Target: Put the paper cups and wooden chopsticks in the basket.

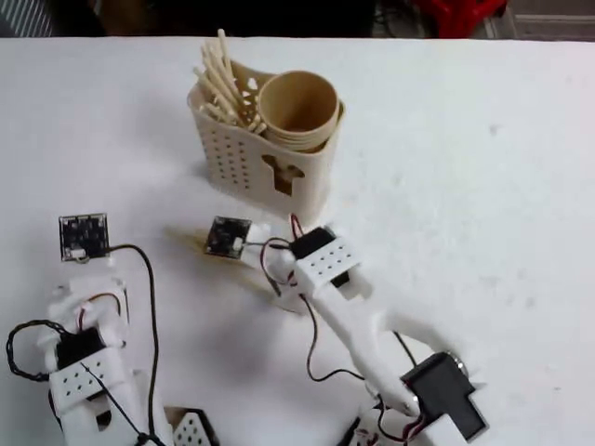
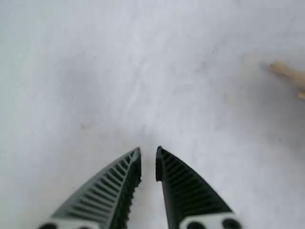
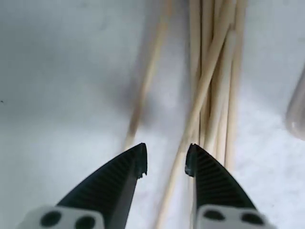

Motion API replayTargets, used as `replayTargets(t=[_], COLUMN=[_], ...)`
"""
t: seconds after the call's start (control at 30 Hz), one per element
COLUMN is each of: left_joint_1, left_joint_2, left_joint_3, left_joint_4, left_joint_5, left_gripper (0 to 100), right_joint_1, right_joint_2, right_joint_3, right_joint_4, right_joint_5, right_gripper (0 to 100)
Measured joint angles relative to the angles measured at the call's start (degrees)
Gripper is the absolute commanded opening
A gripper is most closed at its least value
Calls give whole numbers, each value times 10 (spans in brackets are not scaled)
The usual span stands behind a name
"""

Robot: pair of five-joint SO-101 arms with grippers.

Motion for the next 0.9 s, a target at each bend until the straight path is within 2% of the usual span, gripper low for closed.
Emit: replayTargets(t=[0.33, 0.63, 0.8, 0.9], left_joint_1=[0, 0, 0, 0], left_joint_2=[0, 0, 0, 0], left_joint_3=[0, 0, 0, 0], left_joint_4=[0, 0, 0, 0], left_joint_5=[0, 0, 0, 0], left_gripper=[76, 76, 76, 76], right_joint_1=[-72, -71, -53, -37], right_joint_2=[0, 98, 133, 134], right_joint_3=[0, -26, -60, -67], right_joint_4=[-33, -79, -79, -80], right_joint_5=[-34, -48, -51, -55], right_gripper=[141, 135, 12, 19])
